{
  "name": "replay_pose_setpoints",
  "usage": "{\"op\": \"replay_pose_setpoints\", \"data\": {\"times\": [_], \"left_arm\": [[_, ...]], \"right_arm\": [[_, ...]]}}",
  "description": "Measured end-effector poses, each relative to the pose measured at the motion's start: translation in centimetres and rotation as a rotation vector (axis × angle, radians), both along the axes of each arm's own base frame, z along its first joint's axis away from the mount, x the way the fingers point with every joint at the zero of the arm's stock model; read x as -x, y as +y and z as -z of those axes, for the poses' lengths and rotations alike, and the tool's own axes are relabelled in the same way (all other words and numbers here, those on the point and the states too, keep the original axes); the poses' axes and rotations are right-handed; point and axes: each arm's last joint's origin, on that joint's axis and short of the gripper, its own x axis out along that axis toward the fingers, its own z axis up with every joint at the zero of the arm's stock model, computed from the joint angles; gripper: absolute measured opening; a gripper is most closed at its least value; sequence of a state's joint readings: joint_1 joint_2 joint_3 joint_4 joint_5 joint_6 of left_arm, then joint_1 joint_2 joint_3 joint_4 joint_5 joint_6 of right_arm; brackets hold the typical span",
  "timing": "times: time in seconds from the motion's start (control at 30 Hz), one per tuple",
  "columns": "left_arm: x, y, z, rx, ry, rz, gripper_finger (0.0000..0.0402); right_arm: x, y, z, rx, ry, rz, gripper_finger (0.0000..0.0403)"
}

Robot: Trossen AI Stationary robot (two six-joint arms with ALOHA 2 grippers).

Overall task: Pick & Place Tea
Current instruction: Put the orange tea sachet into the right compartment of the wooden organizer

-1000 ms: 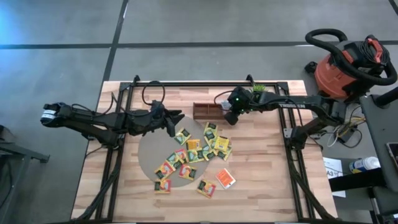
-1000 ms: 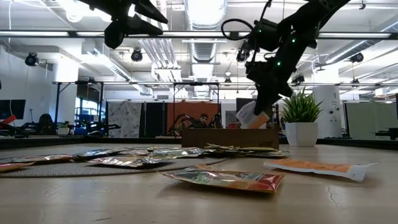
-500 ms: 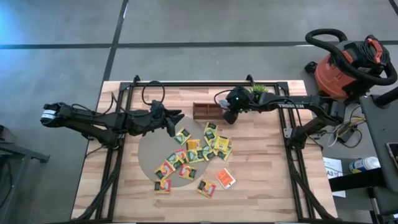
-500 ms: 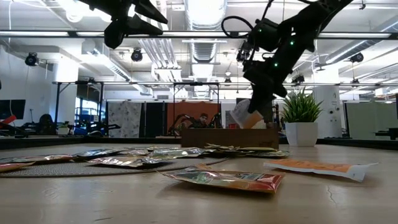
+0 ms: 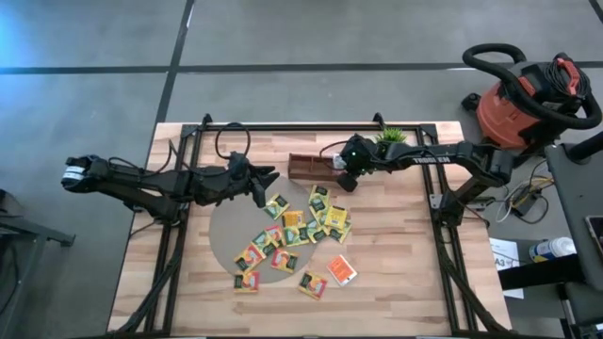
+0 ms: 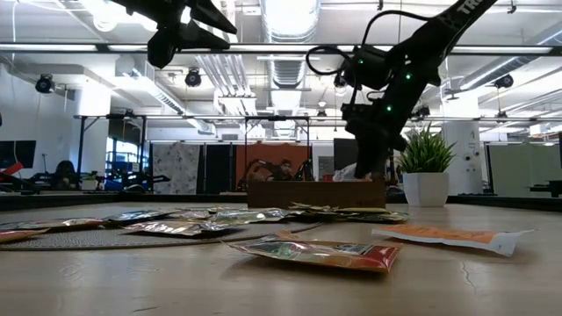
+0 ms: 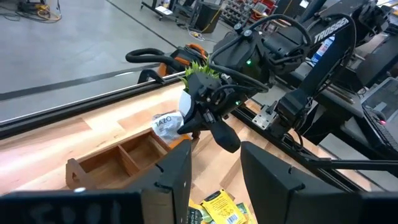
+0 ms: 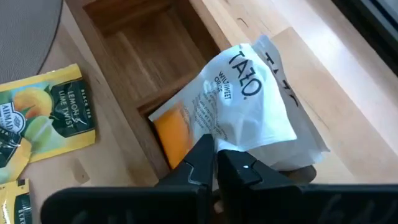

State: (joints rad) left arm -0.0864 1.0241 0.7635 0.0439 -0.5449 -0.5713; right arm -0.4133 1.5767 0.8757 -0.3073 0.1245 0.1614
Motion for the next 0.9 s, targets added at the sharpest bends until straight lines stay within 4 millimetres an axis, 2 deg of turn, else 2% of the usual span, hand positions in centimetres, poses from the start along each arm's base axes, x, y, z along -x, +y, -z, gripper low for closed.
{"op": "replay_pose_setpoints", "data": {"times": [0.27,0.43,0.67,0.9], "left_arm": [[0.0,0.1,0.0,-0.004,0.000,-0.022,0.0133],[0.0,0.2,0.0,-0.007,0.000,-0.037,0.0133],[0.0,0.4,0.0,-0.009,0.001,-0.044,0.0133],[0.0,0.4,0.0,-0.021,0.007,-0.046,0.0133]], "right_arm": [[0.0,0.0,0.2,0.021,0.025,-0.030,0.0090],[-0.3,-0.3,-1.0,0.083,0.013,-0.018,0.0123],[-1.0,-0.5,-2.3,0.186,0.037,-0.171,0.0124],[-0.6,-0.2,-0.8,0.098,0.137,-0.239,0.0123]]}}
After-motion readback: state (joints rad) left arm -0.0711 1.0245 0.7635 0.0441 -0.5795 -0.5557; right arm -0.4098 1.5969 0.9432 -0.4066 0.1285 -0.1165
